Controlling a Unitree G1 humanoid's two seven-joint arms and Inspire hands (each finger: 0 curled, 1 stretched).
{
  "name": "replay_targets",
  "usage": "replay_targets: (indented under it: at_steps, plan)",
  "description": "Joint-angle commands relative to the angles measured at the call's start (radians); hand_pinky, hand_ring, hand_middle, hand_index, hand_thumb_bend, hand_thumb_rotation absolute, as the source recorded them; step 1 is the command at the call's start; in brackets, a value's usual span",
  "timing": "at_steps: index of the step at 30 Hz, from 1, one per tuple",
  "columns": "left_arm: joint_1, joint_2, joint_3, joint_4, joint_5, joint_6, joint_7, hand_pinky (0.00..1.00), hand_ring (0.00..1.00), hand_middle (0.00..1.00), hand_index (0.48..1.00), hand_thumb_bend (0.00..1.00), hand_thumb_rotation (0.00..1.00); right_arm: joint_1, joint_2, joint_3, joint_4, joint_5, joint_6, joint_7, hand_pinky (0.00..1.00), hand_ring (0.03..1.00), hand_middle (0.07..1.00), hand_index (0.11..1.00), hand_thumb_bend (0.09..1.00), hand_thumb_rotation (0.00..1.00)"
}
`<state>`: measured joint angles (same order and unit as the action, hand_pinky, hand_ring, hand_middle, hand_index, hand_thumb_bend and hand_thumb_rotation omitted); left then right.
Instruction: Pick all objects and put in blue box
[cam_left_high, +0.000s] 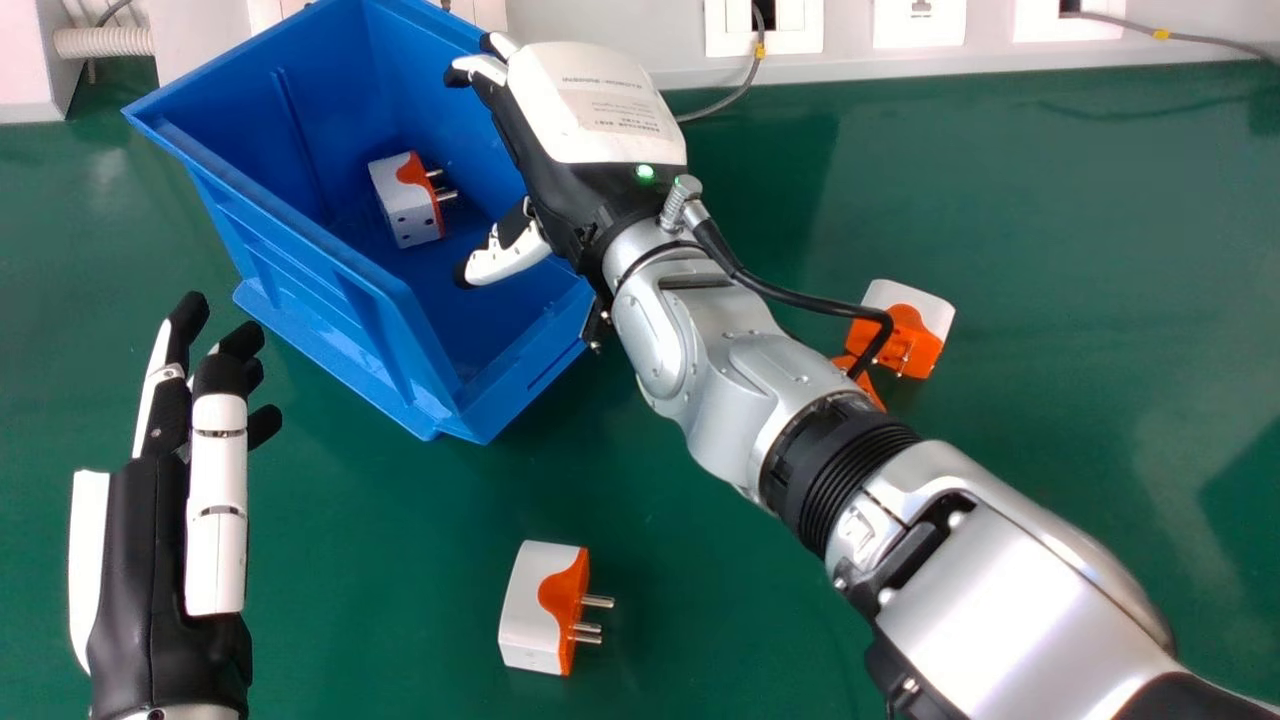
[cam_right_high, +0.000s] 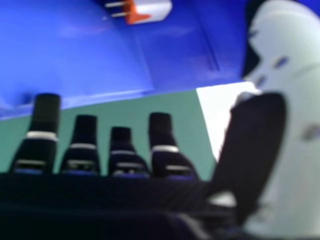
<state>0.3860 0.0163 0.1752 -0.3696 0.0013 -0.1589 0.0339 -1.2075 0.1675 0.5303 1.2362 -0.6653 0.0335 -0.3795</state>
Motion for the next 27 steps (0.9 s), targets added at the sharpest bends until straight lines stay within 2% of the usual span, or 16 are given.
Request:
replay_targets:
  at_steps: [1, 8, 14, 22, 27]
  plan:
    - [-0.002, 0.006, 0.001, -0.016, 0.000, -0.019, -0.002, 0.87, 0.92, 0.91, 0.954, 0.42, 1.00, -0.050, 0.018, 0.007, -0.009, -0.012, 0.000, -0.028, 0.78, 0.937, 0.994, 0.942, 0.551, 0.43]
    - [0.000, 0.001, -0.005, -0.025, 0.015, -0.013, 0.003, 0.87, 0.92, 0.91, 0.955, 0.42, 1.00, -0.050, 0.021, -0.001, -0.024, -0.003, 0.009, -0.004, 0.78, 0.936, 0.999, 0.946, 0.546, 0.44]
    - [-0.001, 0.001, -0.009, -0.020, 0.021, -0.013, 0.002, 0.87, 0.92, 0.91, 0.954, 0.42, 1.00, -0.039, 0.011, -0.003, -0.051, -0.003, 0.014, 0.014, 0.78, 0.935, 1.000, 0.934, 0.584, 0.37]
    - [-0.009, 0.004, -0.006, -0.015, 0.024, -0.006, 0.002, 0.87, 0.92, 0.91, 0.954, 0.41, 1.00, 0.003, -0.033, 0.005, -0.155, -0.019, 0.032, 0.017, 0.78, 0.927, 0.995, 0.921, 0.618, 0.31]
    - [-0.019, 0.008, -0.005, -0.008, 0.027, -0.002, 0.001, 0.86, 0.91, 0.90, 0.953, 0.41, 1.00, 0.072, -0.088, 0.015, -0.307, -0.048, 0.060, 0.021, 0.80, 0.922, 0.987, 0.916, 0.630, 0.27]
